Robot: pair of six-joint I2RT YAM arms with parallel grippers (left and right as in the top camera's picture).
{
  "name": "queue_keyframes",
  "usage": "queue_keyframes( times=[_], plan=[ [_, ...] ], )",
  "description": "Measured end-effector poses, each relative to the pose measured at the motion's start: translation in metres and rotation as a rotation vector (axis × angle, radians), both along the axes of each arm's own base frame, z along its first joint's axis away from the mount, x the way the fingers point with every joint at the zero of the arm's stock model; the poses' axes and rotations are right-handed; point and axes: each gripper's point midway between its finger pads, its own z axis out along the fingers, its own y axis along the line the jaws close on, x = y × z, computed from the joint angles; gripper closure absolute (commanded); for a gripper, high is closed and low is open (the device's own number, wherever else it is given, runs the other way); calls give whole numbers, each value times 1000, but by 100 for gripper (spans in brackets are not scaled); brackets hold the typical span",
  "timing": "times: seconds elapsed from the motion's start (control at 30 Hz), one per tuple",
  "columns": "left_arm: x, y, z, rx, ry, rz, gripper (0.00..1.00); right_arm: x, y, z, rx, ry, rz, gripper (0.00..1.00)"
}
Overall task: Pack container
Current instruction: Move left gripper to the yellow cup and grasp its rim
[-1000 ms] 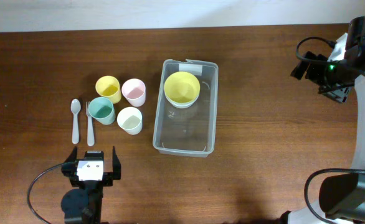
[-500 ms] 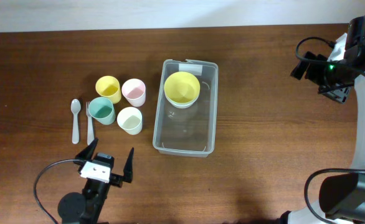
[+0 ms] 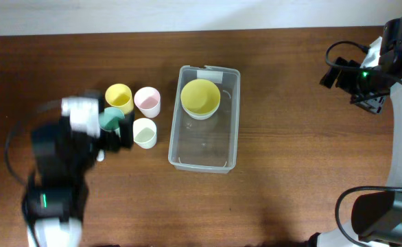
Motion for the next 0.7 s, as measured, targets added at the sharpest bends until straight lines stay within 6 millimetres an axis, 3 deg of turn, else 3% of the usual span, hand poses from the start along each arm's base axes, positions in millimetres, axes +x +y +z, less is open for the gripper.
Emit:
queue_keyframes(
  times=[0.17, 0.4, 0.5, 0.7],
  plan=[
    [63, 10, -10, 8, 199, -8, 0, 0, 0, 0, 0, -1, 0, 1],
    [130, 57, -30, -8, 334, 70, 0, 0, 0, 0, 0, 0, 0, 1],
    [138, 71, -48, -20, 378, 95, 0, 0, 0, 0, 0, 0, 0, 1],
    [142, 74, -75, -29, 439, 99, 0, 0, 0, 0, 0, 0, 0, 1]
  ],
)
